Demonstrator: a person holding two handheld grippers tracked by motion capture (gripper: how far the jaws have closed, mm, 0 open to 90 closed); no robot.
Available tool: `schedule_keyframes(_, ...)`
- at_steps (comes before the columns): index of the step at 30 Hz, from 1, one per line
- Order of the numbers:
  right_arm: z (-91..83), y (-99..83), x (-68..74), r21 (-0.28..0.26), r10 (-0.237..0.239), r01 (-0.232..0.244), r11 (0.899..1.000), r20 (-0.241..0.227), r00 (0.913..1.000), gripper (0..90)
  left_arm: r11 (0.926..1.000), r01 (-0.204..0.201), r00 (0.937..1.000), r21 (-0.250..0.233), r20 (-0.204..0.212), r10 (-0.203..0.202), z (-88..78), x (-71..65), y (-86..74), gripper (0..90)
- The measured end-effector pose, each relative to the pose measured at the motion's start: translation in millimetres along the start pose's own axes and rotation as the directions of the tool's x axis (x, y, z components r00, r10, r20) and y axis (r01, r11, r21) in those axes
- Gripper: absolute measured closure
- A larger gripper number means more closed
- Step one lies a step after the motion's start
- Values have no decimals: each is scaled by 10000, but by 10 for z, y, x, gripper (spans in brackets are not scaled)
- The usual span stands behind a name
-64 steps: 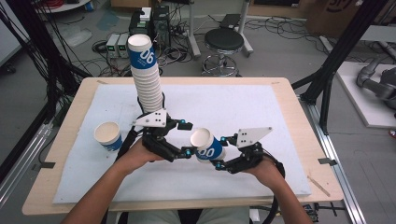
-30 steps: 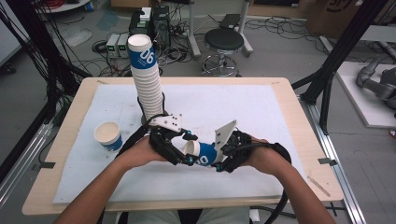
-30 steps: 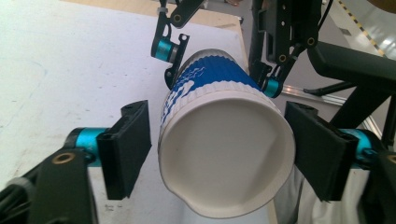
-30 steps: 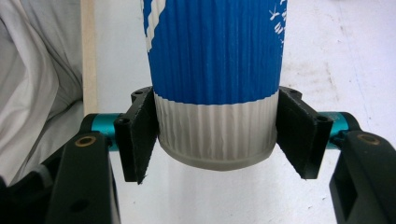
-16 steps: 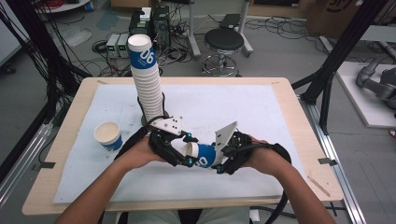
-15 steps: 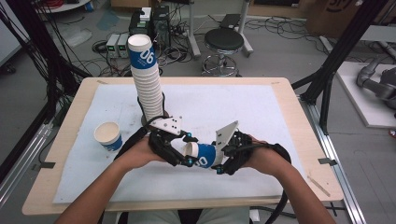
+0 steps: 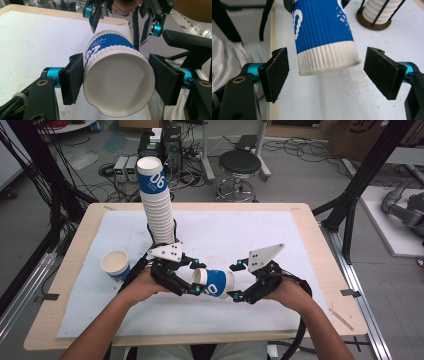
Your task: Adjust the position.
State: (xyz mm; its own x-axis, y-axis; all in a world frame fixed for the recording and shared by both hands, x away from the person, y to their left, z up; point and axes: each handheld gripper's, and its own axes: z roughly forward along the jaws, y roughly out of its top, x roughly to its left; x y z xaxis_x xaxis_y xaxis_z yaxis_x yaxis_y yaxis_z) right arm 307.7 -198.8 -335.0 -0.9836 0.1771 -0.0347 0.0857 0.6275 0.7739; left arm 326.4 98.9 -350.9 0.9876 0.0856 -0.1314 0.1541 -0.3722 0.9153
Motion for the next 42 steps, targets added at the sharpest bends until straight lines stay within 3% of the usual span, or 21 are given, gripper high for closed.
schedule_keyframes(5, -43, -87, -9, -1109, 448, -436, 9929, 85, 9990, 208, 9992, -48, 10000, -404, -48, 46, -54, 7, -49, 307)
schedule_keyframes(13, -35, -239, 13, -1992, 932, -913, 9757, 4, 9956, 206, 9930, -9, 9999, -1182, -149, -9, -126, 3, -126, 307)
schedule_keyframes(20, 18, -410, 40, -2721, 1363, -1313, 9533, -3, 9907, 206, 9850, -149, 9998, -1720, -186, 118, -177, -10, -179, 307)
schedule_keyframes(29, 89, -522, 64, -3220, 1663, -1658, 9321, -261, 9857, 206, 9790, -267, 9996, -2023, 19, 276, -167, -33, -196, 307)
schedule_keyframes(42, 127, -527, 84, -3484, 1685, -1855, 9188, -789, 9825, 204, 9735, -396, 9974, -2251, 499, 521, -73, -74, -166, 308)
